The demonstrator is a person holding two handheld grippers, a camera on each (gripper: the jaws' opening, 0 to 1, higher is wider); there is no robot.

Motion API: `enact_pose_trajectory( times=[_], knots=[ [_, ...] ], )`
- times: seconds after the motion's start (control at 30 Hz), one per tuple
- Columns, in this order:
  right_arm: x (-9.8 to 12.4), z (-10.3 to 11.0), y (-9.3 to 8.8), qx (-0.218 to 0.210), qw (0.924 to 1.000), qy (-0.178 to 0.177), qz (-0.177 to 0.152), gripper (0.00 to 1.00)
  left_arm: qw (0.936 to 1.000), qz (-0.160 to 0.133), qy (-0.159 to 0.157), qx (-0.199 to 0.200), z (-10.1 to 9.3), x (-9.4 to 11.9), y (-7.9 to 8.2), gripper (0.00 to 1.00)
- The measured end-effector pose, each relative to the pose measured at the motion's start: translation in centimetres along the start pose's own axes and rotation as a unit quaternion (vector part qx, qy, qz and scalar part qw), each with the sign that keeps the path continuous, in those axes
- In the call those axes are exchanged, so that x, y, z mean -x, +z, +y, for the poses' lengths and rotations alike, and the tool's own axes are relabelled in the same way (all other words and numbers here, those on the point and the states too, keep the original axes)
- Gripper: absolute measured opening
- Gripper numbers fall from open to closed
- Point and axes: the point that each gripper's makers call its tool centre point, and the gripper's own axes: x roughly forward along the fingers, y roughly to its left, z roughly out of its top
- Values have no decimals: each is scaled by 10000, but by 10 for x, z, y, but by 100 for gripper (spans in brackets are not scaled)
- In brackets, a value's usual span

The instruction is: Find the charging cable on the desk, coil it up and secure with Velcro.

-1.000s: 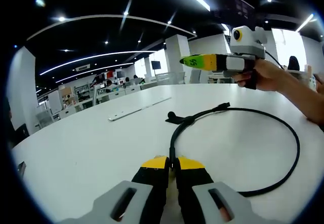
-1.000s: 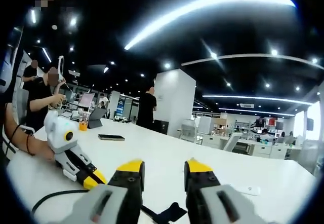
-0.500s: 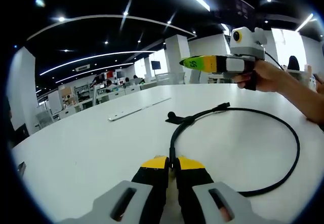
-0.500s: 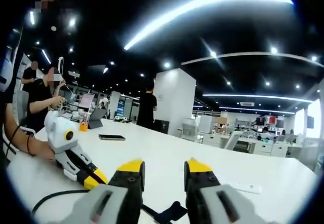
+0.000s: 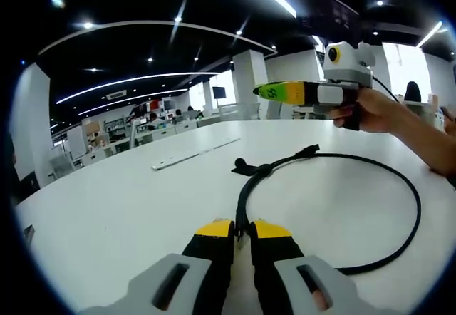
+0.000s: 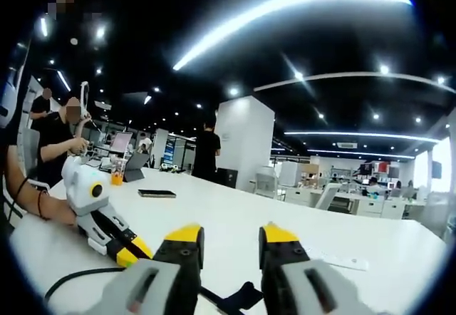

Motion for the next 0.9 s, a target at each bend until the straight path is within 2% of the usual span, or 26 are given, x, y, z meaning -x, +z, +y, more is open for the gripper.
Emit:
enact_pose_trajectory(
  times=[0.37,0.9],
  knots=[
    [-1,0,-3,11,10000,24,43,32,10000,-32,-17,5,-2,0,1,13],
    [1,-2,-3,33,10000,6,52,32,9991,-401,129,15,7,11,20,16]
  ],
)
